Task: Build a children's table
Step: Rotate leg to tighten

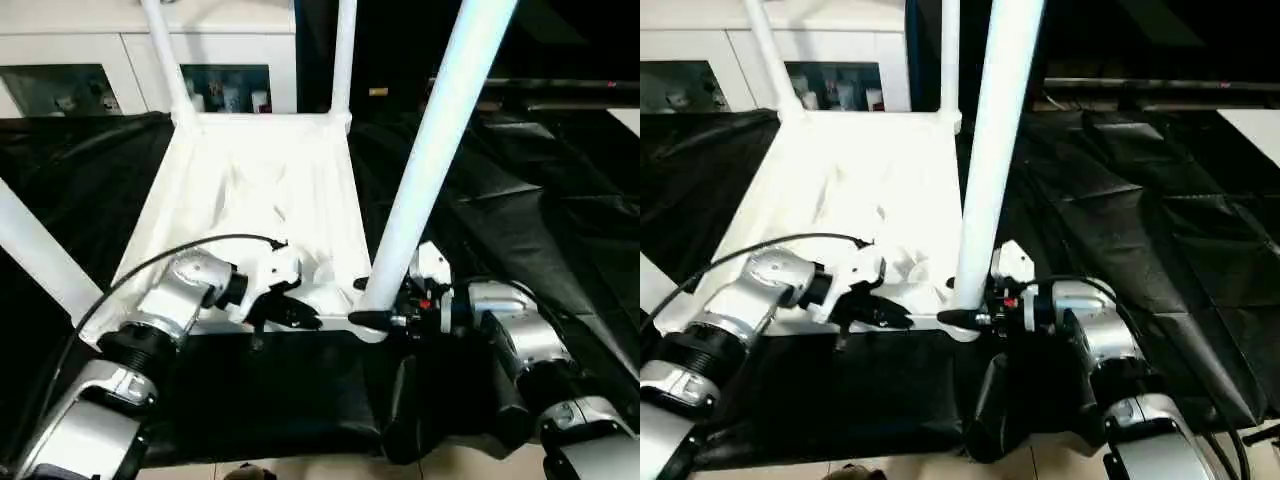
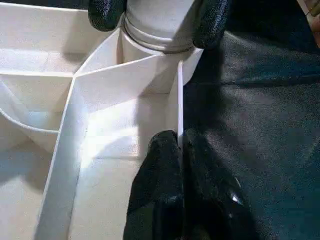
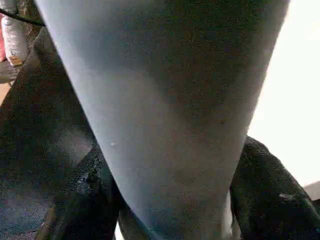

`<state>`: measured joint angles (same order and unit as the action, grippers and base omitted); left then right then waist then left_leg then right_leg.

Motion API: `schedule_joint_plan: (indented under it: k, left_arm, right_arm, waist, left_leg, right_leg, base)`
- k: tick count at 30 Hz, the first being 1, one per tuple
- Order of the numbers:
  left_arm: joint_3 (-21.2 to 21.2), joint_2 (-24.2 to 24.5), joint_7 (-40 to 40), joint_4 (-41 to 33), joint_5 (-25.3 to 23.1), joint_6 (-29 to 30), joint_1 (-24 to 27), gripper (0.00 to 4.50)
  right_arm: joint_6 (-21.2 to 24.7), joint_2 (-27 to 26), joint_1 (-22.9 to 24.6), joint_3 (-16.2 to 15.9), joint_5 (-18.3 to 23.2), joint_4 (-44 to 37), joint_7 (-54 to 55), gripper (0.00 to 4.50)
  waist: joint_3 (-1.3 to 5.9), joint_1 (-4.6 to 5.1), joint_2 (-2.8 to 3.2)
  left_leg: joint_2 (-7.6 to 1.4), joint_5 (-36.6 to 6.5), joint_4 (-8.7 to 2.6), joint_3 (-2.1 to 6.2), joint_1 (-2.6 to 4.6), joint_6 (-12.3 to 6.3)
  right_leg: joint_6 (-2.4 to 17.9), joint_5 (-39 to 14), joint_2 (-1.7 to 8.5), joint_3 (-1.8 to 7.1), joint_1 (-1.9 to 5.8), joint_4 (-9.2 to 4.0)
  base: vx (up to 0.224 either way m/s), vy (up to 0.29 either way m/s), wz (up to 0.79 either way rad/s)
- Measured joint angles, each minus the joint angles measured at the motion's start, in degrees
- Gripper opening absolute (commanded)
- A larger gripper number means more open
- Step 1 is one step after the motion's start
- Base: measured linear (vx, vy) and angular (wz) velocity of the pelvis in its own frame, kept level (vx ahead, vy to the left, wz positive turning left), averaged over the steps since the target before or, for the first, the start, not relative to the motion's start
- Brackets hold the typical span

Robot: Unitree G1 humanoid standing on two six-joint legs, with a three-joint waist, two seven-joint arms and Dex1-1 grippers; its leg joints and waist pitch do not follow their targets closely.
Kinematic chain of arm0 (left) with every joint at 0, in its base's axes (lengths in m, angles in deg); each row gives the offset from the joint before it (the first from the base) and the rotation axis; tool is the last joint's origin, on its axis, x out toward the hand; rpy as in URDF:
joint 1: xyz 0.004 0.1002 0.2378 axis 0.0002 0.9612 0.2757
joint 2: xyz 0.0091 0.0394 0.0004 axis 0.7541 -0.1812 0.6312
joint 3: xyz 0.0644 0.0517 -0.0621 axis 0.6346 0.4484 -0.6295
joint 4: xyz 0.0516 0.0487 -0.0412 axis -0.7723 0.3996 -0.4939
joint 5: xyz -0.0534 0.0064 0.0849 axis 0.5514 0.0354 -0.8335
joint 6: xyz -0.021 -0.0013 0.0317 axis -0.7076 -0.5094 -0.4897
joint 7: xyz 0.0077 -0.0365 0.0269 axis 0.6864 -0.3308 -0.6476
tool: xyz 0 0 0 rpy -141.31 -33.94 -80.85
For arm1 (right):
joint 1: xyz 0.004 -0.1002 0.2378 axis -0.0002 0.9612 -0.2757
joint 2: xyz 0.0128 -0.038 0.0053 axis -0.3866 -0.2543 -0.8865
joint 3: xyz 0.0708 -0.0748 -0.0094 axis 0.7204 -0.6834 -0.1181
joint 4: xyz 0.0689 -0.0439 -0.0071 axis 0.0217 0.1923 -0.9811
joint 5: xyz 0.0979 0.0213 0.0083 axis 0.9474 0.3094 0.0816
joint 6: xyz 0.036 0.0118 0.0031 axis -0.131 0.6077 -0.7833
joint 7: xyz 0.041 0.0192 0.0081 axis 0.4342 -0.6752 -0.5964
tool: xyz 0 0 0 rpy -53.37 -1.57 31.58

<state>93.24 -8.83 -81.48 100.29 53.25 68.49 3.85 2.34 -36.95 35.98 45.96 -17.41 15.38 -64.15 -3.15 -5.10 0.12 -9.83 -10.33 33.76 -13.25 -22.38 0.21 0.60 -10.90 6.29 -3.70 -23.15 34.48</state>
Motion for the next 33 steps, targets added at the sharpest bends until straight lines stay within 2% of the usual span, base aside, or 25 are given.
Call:
schedule_joint_plan:
  k: [7, 11, 15, 21, 22, 28, 33]
  left_arm:
    - [-0.2, -1.1, 2.9, 1.3, -0.9, -0.9, -0.4, 0.0]
    - [-1.5, -5.0, 13.5, 5.3, -2.4, -0.6, -2.3, 0.0]
    - [-2.3, -9.3, 22.6, 7.0, -4.1, 2.1, -3.7, 0.0]
    - [-2.8, -13.8, 30.6, 8.0, -5.5, 4.5, -4.3, 0.0]
    - [-2.9, -14.1, 30.9, 8.0, -5.5, 4.6, -4.2, 0.0]
    - [-3.3, -13.9, 29.9, 7.8, -5.5, 4.6, -4.2, 0.0]
    - [-3.2, -11.2, 23.7, 5.8, -4.5, 3.2, -2.9, 0.0]
  right_arm:
    - [1.2, -0.6, 0.3, 0.8, -0.1, 0.1, 3.2, 2.47]
    - [0.8, -4.1, -0.1, 3.8, -2.0, 2.2, 19.6, 2.45]
    - [1.0, -8.2, -0.5, 6.8, -2.6, 4.1, 35.7, 2.43]
    - [-0.6, -12.0, -1.8, 8.6, -4.6, 6.5, 48.9, 2.43]
    - [-1.4, -12.0, -1.8, 8.6, -4.9, 6.6, 49.3, 2.98]
    - [-4.6, -11.8, -1.4, 8.6, -5.4, 6.7, 46.7, 3.27]
    - [-3.4, -8.1, -0.2, 8.1, -2.2, 4.2, 32.7, 3.27]
  waist:
    - [-0.03, 0.03, -0.06]
    - [-0.03, 0.5, -0.12]
    - [0.04, 1.73, -0.01]
    - [0.29, 2.08, 0.34]
    - [0.3, 2.05, 0.37]
    - [0.31, 2.09, 0.4]
    - [0.29, 1.97, 0.36]
  left_leg:
    - [0.01, 0.0, 0.12, -0.01, 0.11, 0.09]
    - [0.01, 0.1, 0.02, 0.04, 0.34, 0.28]
    - [0.04, 0.1, -0.01, 0.06, 0.43, 0.31]
    - [0.22, 0.1, -0.05, 0.08, 0.46, 0.3]
    - [0.24, 0.1, -0.05, 0.09, 0.45, 0.3]
    - [0.24, 0.1, -0.14, 0.09, 0.41, 0.29]
    - [0.19, 0.1, -0.19, 0.18, 0.35, 0.29]
  right_leg:
    - [0.0, 0.0, 0.01, 0.06, 0.18, 0.01]
    - [-0.2, -0.1, 0.01, 0.06, 0.27, -0.04]
    - [-0.3, -0.2, 0.01, 0.07, 0.38, -0.25]
    - [-0.4, -0.2, 0.05, 0.18, 0.49, -0.6]
    - [-0.4, -0.2, 0.06, 0.18, 0.5, -0.61]
    - [-0.4, -0.2, 0.06, 0.18, 0.49, -0.63]
    - [-0.1, 0.2, 0.03, 0.09, 0.42, -0.38]
  base:
    - [0.0, 0.0, 0.0]
    - [0.0, 0.0, 0.0]
    - [0.0, 0.0, 0.0]
    - [0.0, 0.0, 0.0]
    - [0.0, 0.0, 0.0]
    - [0.0, 0.0, 0.0]
    - [0.0, 0.0, 0.0]
